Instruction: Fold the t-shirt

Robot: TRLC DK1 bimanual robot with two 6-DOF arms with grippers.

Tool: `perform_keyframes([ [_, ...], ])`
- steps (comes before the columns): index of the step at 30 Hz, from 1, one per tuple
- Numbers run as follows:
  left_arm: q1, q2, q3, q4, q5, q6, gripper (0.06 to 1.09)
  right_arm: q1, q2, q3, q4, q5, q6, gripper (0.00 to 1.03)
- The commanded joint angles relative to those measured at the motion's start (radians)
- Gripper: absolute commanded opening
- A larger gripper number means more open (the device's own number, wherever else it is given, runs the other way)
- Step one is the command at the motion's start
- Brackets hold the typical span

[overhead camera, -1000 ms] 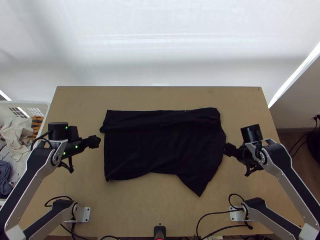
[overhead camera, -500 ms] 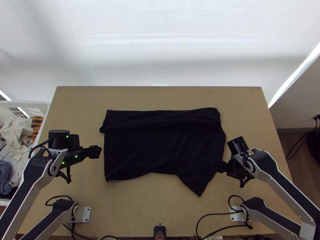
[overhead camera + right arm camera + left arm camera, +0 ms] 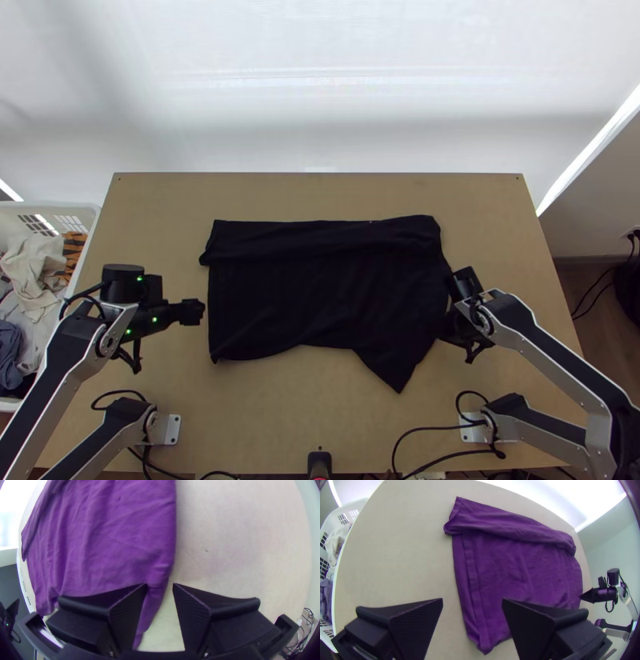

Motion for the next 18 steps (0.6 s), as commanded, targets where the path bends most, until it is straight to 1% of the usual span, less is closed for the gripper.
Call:
perform_keyframes([
  [1, -0.036, -0.016, 0.009, -0.085, -0.002, 0.067, 0.93, 0.000, 0.028, -0.014, 0.009, -0.004, 0.009, 0.41],
  [2, -0.041, -0.021, 0.004, -0.099, -0.002, 0.081, 0.93, 0.000, 0.031, -0.014, 0.009, -0.004, 0.009, 0.37],
  [4, -0.059, -0.030, -0.003, -0.137, 0.001, 0.102, 0.93, -0.002, 0.026, -0.015, 0.024, -0.003, 0.008, 0.16],
  [5, -0.073, -0.033, -0.005, -0.148, 0.008, 0.102, 0.93, -0.008, 0.018, -0.017, 0.037, -0.003, 0.008, 0.08],
  [7, -0.096, -0.041, -0.014, -0.191, 0.077, 0.099, 0.93, -0.007, 0.009, -0.020, 0.038, -0.003, 0.008, 0.05],
  [9, -0.097, -0.044, -0.049, -0.197, 0.117, 0.099, 0.93, -0.008, 0.003, -0.021, 0.038, -0.003, 0.008, 0.03],
  [10, -0.104, -0.038, -0.071, -0.216, 0.123, 0.108, 0.93, -0.004, -0.005, -0.024, 0.038, -0.003, 0.006, 0.03],
  [11, -0.120, -0.029, -0.091, -0.220, 0.123, 0.116, 0.92, -0.005, -0.012, -0.026, 0.038, -0.003, 0.006, 0.03],
  [12, -0.130, -0.018, -0.089, -0.222, 0.123, 0.113, 0.87, -0.005, -0.020, -0.027, 0.038, -0.003, 0.008, 0.03],
  [14, -0.145, -0.018, -0.083, -0.216, 0.113, 0.112, 0.76, -0.008, -0.035, -0.032, 0.038, -0.003, 0.008, 0.03],
  [15, -0.150, -0.018, -0.082, -0.200, 0.090, 0.113, 0.70, -0.008, -0.040, -0.032, 0.038, -0.003, 0.008, 0.03],
  [16, -0.153, -0.013, -0.085, -0.194, 0.060, 0.113, 0.69, -0.010, -0.041, -0.034, 0.038, -0.003, 0.009, 0.03],
  [18, -0.179, 0.018, -0.074, -0.203, 0.045, 0.112, 0.69, -0.020, -0.044, -0.035, 0.038, -0.001, 0.006, 0.03],
])
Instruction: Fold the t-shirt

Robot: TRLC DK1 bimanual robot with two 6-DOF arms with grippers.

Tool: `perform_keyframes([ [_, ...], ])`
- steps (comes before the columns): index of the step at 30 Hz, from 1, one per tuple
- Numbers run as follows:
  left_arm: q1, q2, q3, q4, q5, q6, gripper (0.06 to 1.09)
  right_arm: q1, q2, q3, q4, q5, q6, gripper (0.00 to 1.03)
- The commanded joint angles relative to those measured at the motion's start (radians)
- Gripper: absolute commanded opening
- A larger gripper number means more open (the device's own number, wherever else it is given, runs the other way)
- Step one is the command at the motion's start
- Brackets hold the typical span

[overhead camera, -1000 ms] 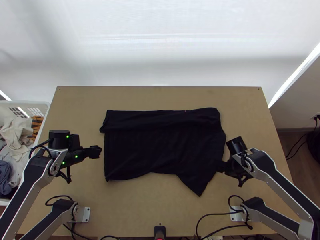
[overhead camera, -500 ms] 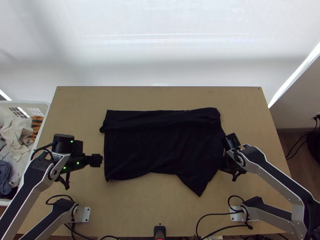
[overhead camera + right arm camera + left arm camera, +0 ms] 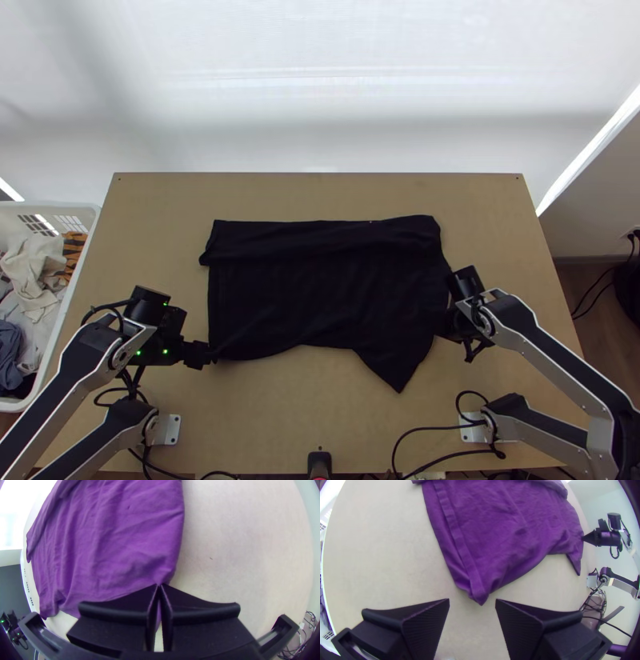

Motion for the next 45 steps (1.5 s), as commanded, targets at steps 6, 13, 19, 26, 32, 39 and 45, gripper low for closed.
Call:
perform_keyframes([
  [6, -0.082, 0.090, 0.013, -0.005, -0.049, 0.016, 0.69, -0.021, -0.024, -0.030, 0.003, -0.001, 0.006, 0.03],
  [13, -0.160, 0.127, 0.010, -0.017, -0.052, -0.006, 0.69, -0.021, -0.035, -0.026, -0.002, -0.001, 0.009, 0.03],
  [19, -0.166, 0.182, -0.005, 0.040, -0.067, -0.007, 0.69, -0.021, -0.050, -0.027, -0.010, -0.001, 0.009, 0.03],
  [26, -0.169, 0.263, -0.013, 0.093, -0.069, -0.003, 0.69, -0.021, -0.059, -0.022, -0.013, 0.000, 0.009, 0.03],
  [32, -0.169, 0.279, -0.019, 0.124, -0.080, -0.009, 0.25, -0.021, -0.065, -0.019, -0.019, 0.002, 0.009, 0.03],
  [39, -0.132, 0.257, -0.034, 0.138, -0.093, 0.002, 0.10, -0.021, -0.096, -0.018, -0.046, 0.002, 0.011, 0.03],
  [45, -0.040, 0.220, -0.051, 0.130, -0.087, 0.082, 0.10, -0.032, -0.130, -0.027, -0.085, 0.003, 0.000, 0.03],
])
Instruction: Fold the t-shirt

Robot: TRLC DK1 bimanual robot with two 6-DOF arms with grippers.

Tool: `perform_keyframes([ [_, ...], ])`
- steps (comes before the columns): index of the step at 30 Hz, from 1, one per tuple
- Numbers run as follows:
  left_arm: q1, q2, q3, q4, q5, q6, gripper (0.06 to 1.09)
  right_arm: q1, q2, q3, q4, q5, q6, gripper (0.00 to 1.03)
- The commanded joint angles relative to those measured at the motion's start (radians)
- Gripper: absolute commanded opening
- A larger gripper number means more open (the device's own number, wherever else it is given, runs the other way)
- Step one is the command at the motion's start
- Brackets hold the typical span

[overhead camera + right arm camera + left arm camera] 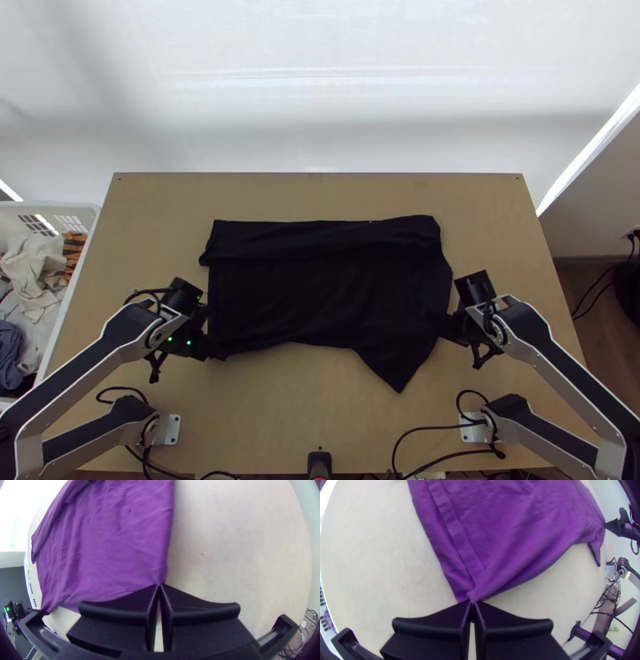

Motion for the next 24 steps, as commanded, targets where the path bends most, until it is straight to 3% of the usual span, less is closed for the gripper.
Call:
perform_keyframes([
  [1, 0.056, -0.028, -0.029, -0.014, 0.002, 0.064, 0.10, -0.025, -0.022, -0.023, -0.027, 0.003, -0.007, 0.03],
  [7, 0.132, -0.005, -0.035, 0.007, 0.004, 0.127, 0.10, -0.083, -0.019, -0.032, -0.028, 0.003, -0.044, 0.03],
  [14, 0.132, 0.000, 0.002, 0.007, 0.030, 0.127, 0.10, -0.060, -0.022, 0.055, -0.045, 0.000, -0.035, 0.03],
  [24, 0.143, 0.213, 0.233, -0.091, 0.122, 0.128, 0.10, -0.056, 0.030, 0.236, -0.105, -0.031, -0.058, 0.03],
])
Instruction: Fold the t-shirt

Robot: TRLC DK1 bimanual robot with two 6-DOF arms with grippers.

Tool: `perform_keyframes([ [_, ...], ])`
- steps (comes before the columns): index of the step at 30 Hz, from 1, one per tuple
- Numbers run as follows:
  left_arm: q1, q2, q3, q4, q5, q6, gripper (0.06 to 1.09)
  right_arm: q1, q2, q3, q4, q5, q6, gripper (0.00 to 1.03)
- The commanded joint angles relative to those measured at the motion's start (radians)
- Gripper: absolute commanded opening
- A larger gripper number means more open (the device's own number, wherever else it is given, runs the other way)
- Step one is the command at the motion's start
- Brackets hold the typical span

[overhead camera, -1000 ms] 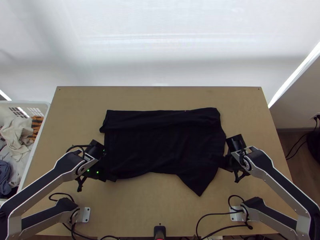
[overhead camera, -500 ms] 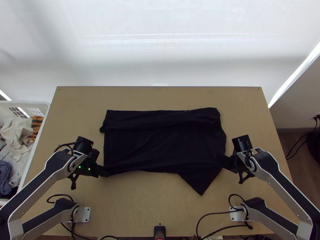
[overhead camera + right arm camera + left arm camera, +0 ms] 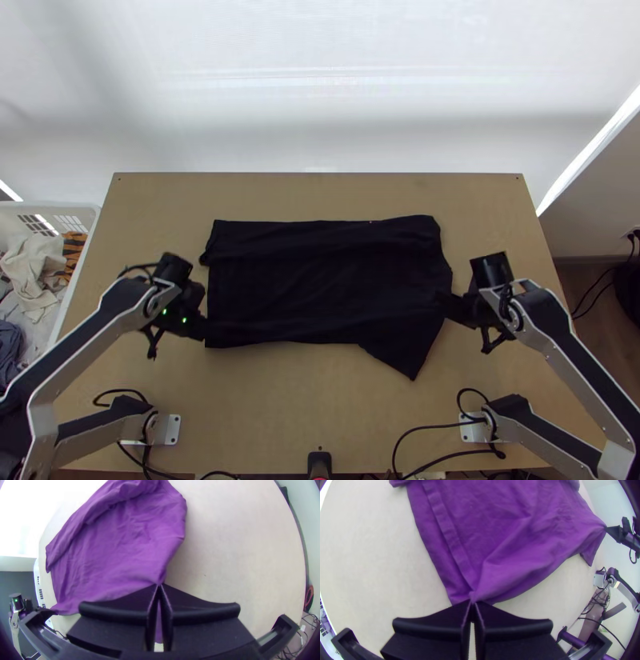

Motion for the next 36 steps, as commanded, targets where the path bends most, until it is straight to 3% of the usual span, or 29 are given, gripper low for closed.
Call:
perform_keyframes([
  [1, 0.015, 0.052, 0.079, -0.049, 0.034, 0.032, 0.10, 0.003, 0.025, 0.063, -0.023, -0.011, -0.022, 0.03],
  [8, 0.124, 0.136, 0.207, -0.057, 0.120, 0.073, 0.10, -0.021, 0.078, 0.106, -0.014, -0.011, -0.055, 0.03],
  [26, 0.173, 0.375, 0.501, -0.068, 0.123, 0.027, 0.10, -0.092, 0.348, 0.334, 0.141, -0.011, -0.092, 0.03],
  [36, 0.228, 0.484, 0.636, -0.059, 0.117, -0.031, 0.10, -0.096, 0.530, 0.483, 0.153, -0.007, -0.092, 0.03],
])
